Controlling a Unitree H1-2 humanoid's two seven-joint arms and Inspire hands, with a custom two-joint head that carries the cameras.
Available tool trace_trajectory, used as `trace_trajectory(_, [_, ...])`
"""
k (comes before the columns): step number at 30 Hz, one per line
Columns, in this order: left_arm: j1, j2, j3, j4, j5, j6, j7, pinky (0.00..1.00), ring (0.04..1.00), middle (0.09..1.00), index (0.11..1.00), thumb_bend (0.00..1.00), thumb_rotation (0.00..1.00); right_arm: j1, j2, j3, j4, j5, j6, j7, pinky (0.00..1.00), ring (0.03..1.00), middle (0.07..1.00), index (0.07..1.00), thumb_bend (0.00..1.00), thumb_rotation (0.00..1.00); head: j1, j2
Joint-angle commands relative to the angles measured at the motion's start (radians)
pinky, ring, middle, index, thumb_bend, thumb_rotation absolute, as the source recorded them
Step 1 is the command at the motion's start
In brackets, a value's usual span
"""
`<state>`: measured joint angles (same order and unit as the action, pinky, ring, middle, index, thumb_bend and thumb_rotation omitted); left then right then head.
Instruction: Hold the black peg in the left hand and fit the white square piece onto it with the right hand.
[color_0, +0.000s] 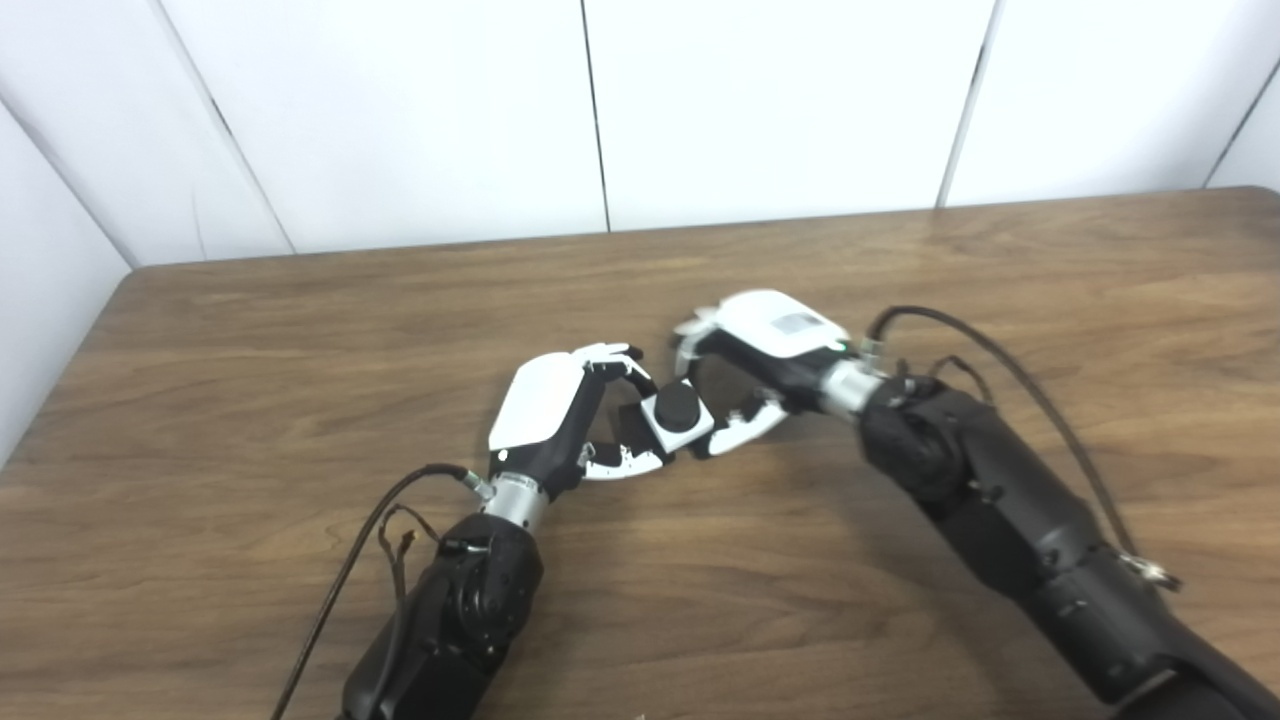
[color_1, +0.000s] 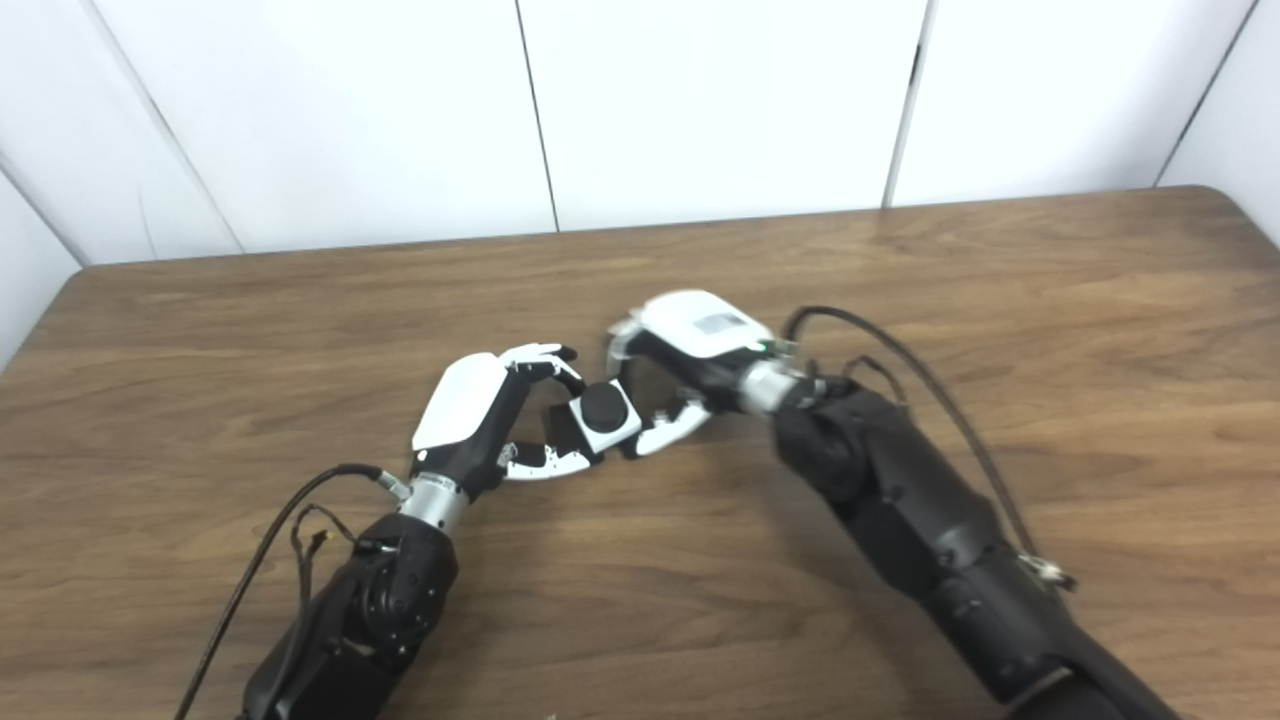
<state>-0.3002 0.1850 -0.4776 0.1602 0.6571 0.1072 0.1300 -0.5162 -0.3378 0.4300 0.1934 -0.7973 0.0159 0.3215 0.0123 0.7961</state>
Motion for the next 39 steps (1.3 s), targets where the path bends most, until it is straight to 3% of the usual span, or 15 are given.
trace_trajectory(1, [0.038,0.024,-0.025,0.029,0.034,0.024,-0.077,0.82,0.856,0.819,0.492,0.51,0.09,0.018,-0.085,-0.006,0.052,-0.047,0.057,0.037,0.94,0.942,0.894,0.851,0.88,0.36,-0.001,0.0])
trace_trajectory(13, [0.039,0.025,-0.024,0.038,0.034,0.01,-0.069,0.81,0.847,0.816,0.492,0.51,0.09,0.057,-0.199,-0.088,-0.012,0.001,0.084,0.019,0.94,0.934,0.891,0.894,0.9,0.32,-0.017,0.002])
trace_trajectory(19, [0.04,0.027,-0.025,0.035,0.033,0.013,-0.075,0.81,0.85,0.818,0.492,0.51,0.09,0.093,-0.218,-0.178,-0.086,0.07,0.089,-0.027,0.95,0.931,0.884,0.901,0.89,0.28,-0.021,0.003])
trace_trajectory(25, [0.042,0.03,-0.023,0.029,0.034,0.016,-0.076,0.81,0.85,0.817,0.492,0.51,0.09,0.163,-0.166,-0.266,-0.177,0.146,0.086,-0.101,0.88,0.879,0.854,0.862,0.89,0.25,-0.033,0.004])
trace_trajectory(27, [0.042,0.031,-0.023,0.028,0.035,0.016,-0.076,0.8,0.846,0.815,0.492,0.51,0.09,0.19,-0.139,-0.29,-0.211,0.164,0.091,-0.123,0.75,0.845,0.84,0.839,0.88,0.22,-0.034,0.004])
trace_trajectory(31, [0.042,0.03,-0.021,0.034,0.027,0.005,-0.073,0.8,0.844,0.815,0.493,0.51,0.09,0.259,-0.063,-0.34,-0.289,0.212,0.096,-0.177,0.63,0.794,0.827,0.812,0.83,0.21,-0.037,0.004])
trace_trajectory(39, [0.046,0.026,-0.016,0.025,0.021,0.009,-0.074,0.79,0.841,0.817,0.495,0.51,0.09,0.343,0.038,-0.375,-0.362,0.256,0.07,-0.264,0.63,0.767,0.808,0.789,0.79,0.2,-0.036,0.002])
